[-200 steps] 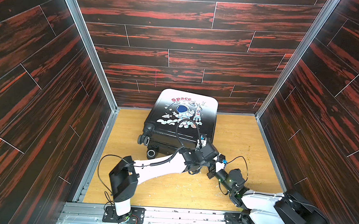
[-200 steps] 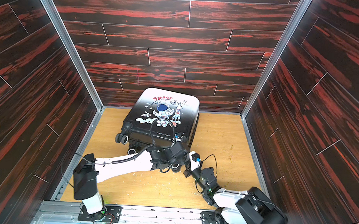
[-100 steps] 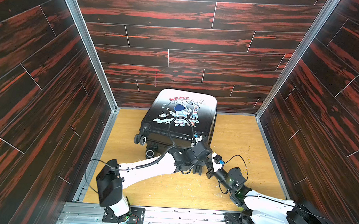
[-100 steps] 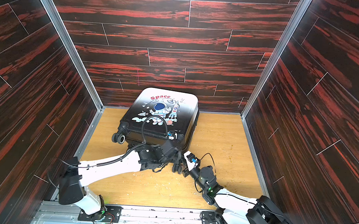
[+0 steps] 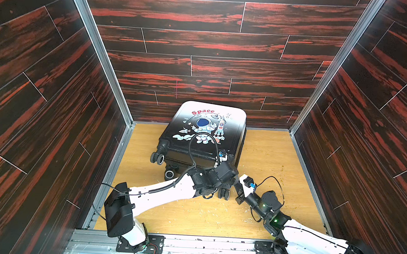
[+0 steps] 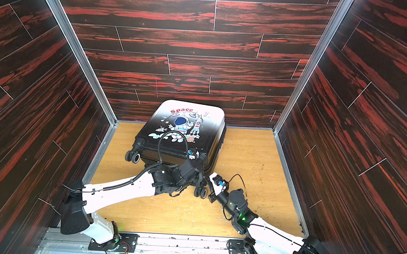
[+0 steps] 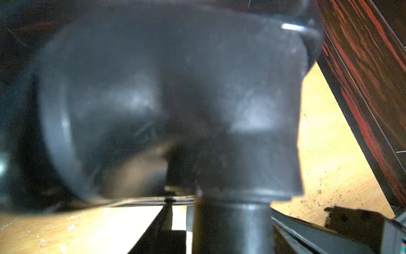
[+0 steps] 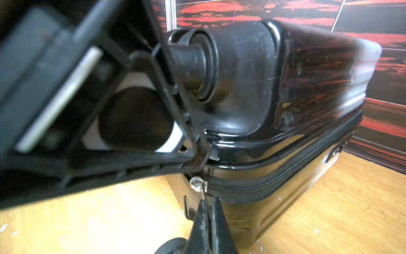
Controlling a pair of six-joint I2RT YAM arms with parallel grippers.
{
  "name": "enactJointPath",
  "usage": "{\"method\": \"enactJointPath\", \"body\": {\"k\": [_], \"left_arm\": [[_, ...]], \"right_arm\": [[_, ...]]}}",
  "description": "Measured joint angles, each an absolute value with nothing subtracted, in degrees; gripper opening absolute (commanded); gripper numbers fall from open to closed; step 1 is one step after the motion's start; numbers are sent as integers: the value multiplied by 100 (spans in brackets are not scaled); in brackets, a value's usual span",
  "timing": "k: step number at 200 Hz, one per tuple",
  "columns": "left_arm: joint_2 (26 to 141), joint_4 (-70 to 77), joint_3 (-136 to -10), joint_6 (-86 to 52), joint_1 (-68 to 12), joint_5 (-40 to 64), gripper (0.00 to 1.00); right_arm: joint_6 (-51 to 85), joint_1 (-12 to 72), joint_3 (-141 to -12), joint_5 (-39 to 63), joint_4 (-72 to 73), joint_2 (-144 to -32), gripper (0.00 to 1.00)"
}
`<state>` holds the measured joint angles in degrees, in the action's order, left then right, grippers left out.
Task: Open the suitcase zippers
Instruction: Unzip the zipper on the suitcase.
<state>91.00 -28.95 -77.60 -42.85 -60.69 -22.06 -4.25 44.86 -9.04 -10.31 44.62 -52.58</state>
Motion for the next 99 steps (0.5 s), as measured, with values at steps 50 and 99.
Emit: {"method": "enactJointPath", "body": {"k": [50,99], "left_arm": [[8831,-3033,-7531,-4217,-6055,-2381,0],[8519,-3242,-7325,-4088,-6025,-2386,0]], "right_arm": [[-550,4440,-882,-1653,4287,-4906,0],[-652,4466,-882,-1680,4340,-4904,0]]}}
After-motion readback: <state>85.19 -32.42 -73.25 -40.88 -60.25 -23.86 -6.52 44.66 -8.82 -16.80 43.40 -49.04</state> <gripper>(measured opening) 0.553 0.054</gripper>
